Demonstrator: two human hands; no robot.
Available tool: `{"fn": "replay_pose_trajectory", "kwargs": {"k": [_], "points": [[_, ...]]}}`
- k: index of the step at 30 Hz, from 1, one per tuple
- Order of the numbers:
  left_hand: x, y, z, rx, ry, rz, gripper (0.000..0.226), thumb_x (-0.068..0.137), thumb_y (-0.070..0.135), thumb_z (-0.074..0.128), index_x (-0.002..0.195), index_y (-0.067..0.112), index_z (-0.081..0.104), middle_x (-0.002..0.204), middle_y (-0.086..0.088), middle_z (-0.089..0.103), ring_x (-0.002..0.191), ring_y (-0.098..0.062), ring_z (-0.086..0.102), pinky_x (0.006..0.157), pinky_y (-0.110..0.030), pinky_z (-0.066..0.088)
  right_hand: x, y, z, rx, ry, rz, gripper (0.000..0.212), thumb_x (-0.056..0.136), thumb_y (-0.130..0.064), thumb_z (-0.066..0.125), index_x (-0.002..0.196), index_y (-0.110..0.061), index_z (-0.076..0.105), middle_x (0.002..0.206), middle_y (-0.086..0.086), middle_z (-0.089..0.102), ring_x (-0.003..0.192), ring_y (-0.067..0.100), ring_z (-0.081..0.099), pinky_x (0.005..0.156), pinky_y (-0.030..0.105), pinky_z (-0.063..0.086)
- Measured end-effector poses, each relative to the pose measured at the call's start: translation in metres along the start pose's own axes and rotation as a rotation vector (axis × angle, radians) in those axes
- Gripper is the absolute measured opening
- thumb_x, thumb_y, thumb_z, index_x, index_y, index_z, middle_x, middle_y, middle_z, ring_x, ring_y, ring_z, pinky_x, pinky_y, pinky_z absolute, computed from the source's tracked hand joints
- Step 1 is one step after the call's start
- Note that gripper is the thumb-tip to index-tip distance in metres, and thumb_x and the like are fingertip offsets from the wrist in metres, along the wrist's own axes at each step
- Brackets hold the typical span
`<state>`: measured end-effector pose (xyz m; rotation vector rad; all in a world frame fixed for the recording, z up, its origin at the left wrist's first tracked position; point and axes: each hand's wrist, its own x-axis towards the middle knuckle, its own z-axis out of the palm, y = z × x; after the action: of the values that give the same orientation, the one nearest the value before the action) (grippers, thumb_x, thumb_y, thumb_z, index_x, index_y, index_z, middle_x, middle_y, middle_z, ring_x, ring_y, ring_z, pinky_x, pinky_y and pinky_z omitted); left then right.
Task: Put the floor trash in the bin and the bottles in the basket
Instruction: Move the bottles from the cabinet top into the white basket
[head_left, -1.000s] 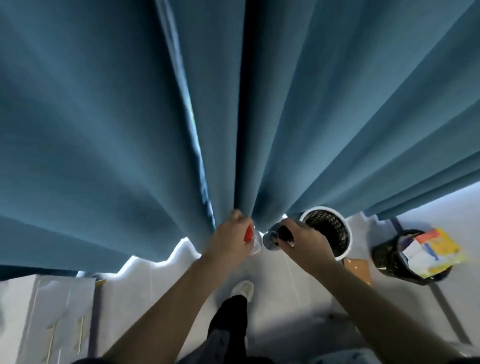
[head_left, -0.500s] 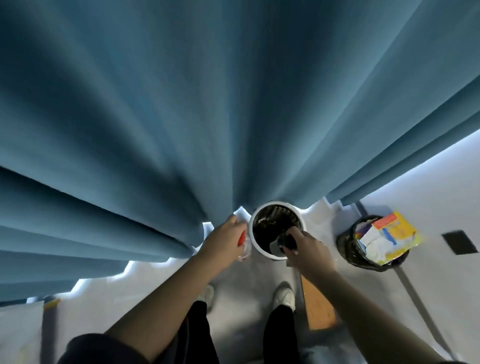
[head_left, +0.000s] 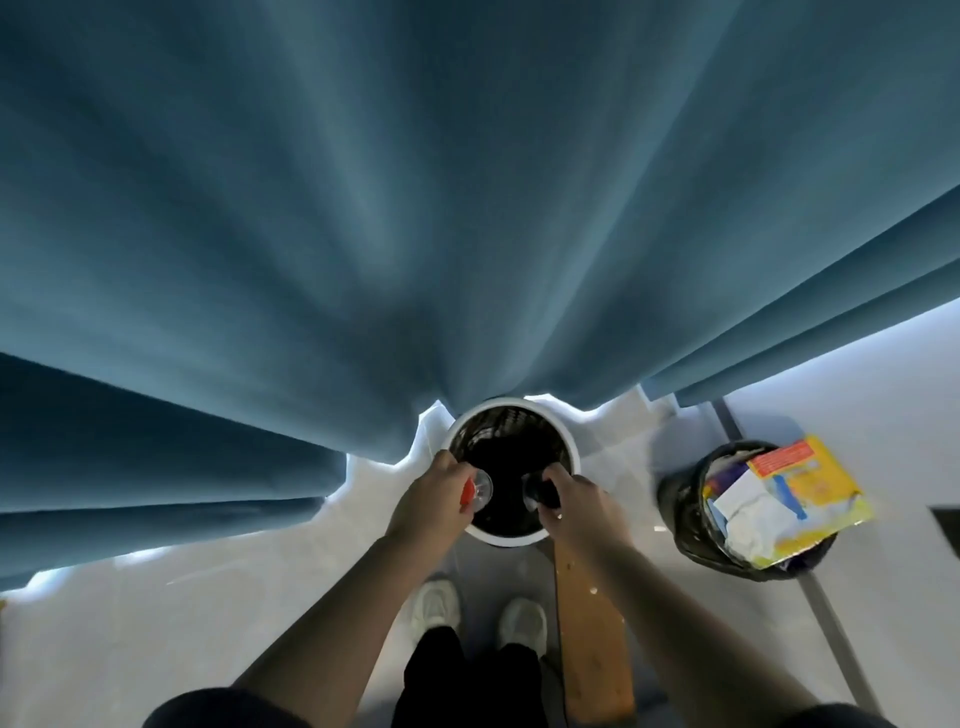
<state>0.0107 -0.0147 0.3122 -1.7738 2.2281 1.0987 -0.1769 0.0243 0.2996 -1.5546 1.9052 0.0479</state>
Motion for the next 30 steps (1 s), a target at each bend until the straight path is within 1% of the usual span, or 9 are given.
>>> {"fn": "replay_pose_trajectory", "kwargs": {"k": [5, 8, 11, 14, 16, 19, 26, 28, 30], "points": [[0.100, -0.037, 0.084, 0.041, -0.038, -0.033, 0.025, 0.086, 0.017, 0.060, 0.110, 0.014, 0.057, 0.124, -0.004, 0.044, 0.095, -0.027, 0.060, 0.076, -0.031, 0.048, 0.089, 0.040, 0.080, 0.023, -0.004, 0.064, 0.039, 0.092, -0.036, 0.052, 0.128, -0.024, 0.042, 0.106, 0.008, 0.065, 0.098, 0.028, 0.064, 0.076, 0.036, 0.052], [0.154, -0.067, 0.144, 0.078, -0.075, -0.042, 0.025, 0.085, 0.013, 0.060, 0.109, 0.014, 0.056, 0.128, -0.005, 0.041, 0.099, -0.028, 0.058, 0.081, -0.033, 0.049, 0.141, 0.064, 0.136, 0.013, -0.009, 0.073, 0.038, 0.093, -0.034, 0.051, 0.128, -0.023, 0.042, 0.106, 0.008, 0.064, 0.097, 0.028, 0.064, 0.069, 0.031, 0.046], [0.194, -0.089, 0.193, 0.167, -0.104, -0.044, 0.032, 0.086, 0.010, 0.057, 0.117, 0.012, 0.053, 0.131, -0.009, 0.038, 0.103, -0.032, 0.058, 0.087, -0.040, 0.049, 0.185, 0.085, 0.183, 0.032, 0.003, 0.090, 0.035, 0.093, -0.032, 0.051, 0.126, -0.022, 0.044, 0.103, 0.008, 0.064, 0.095, 0.029, 0.064, 0.064, 0.029, 0.043], [0.225, -0.106, 0.228, 0.231, -0.094, -0.056, 0.030, 0.089, 0.009, 0.051, 0.119, 0.012, 0.052, 0.132, -0.010, 0.037, 0.100, -0.033, 0.059, 0.081, -0.040, 0.050, 0.220, 0.101, 0.218, 0.064, 0.013, 0.115, 0.032, 0.092, -0.030, 0.053, 0.122, -0.022, 0.045, 0.102, 0.010, 0.063, 0.096, 0.031, 0.063, 0.065, 0.032, 0.046], [0.240, -0.114, 0.244, 0.266, -0.073, -0.050, 0.028, 0.091, 0.009, 0.048, 0.119, 0.011, 0.052, 0.131, -0.011, 0.037, 0.097, -0.034, 0.060, 0.077, -0.040, 0.048, 0.240, 0.107, 0.237, 0.090, 0.015, 0.130, 0.029, 0.092, -0.028, 0.053, 0.119, -0.022, 0.045, 0.101, 0.010, 0.063, 0.095, 0.032, 0.063, 0.069, 0.035, 0.050], [0.259, -0.122, 0.261, 0.322, -0.057, -0.038, 0.029, 0.093, 0.006, 0.044, 0.122, 0.009, 0.049, 0.135, -0.013, 0.035, 0.096, -0.034, 0.061, 0.074, -0.040, 0.047, 0.264, 0.114, 0.256, 0.105, 0.021, 0.141, 0.032, 0.092, -0.028, 0.051, 0.123, -0.022, 0.044, 0.102, 0.012, 0.064, 0.096, 0.033, 0.063, 0.073, 0.036, 0.050], [0.286, -0.135, 0.284, 0.315, -0.085, -0.048, 0.025, 0.097, 0.010, 0.042, 0.120, 0.009, 0.050, 0.136, -0.014, 0.032, 0.097, -0.035, 0.061, 0.083, -0.042, 0.048, 0.289, 0.131, 0.280, 0.139, 0.000, 0.187, 0.039, 0.094, -0.025, 0.049, 0.133, -0.022, 0.043, 0.110, 0.016, 0.064, 0.104, 0.035, 0.061, 0.082, 0.037, 0.049], [0.291, -0.134, 0.284, 0.308, -0.093, -0.052, 0.030, 0.096, 0.008, 0.041, 0.125, 0.010, 0.048, 0.137, -0.014, 0.032, 0.100, -0.036, 0.060, 0.085, -0.043, 0.048, 0.291, 0.130, 0.280, 0.181, -0.004, 0.209, 0.039, 0.095, -0.025, 0.046, 0.134, -0.022, 0.042, 0.111, 0.017, 0.064, 0.104, 0.036, 0.061, 0.083, 0.037, 0.049], [0.291, -0.131, 0.281, 0.307, -0.084, -0.055, 0.038, 0.097, 0.008, 0.039, 0.135, 0.013, 0.040, 0.140, -0.013, 0.031, 0.105, -0.037, 0.059, 0.086, -0.044, 0.048, 0.290, 0.127, 0.278, 0.202, -0.007, 0.219, 0.045, 0.095, -0.023, 0.046, 0.139, -0.023, 0.037, 0.112, 0.016, 0.064, 0.105, 0.035, 0.061, 0.086, 0.038, 0.049]]}}
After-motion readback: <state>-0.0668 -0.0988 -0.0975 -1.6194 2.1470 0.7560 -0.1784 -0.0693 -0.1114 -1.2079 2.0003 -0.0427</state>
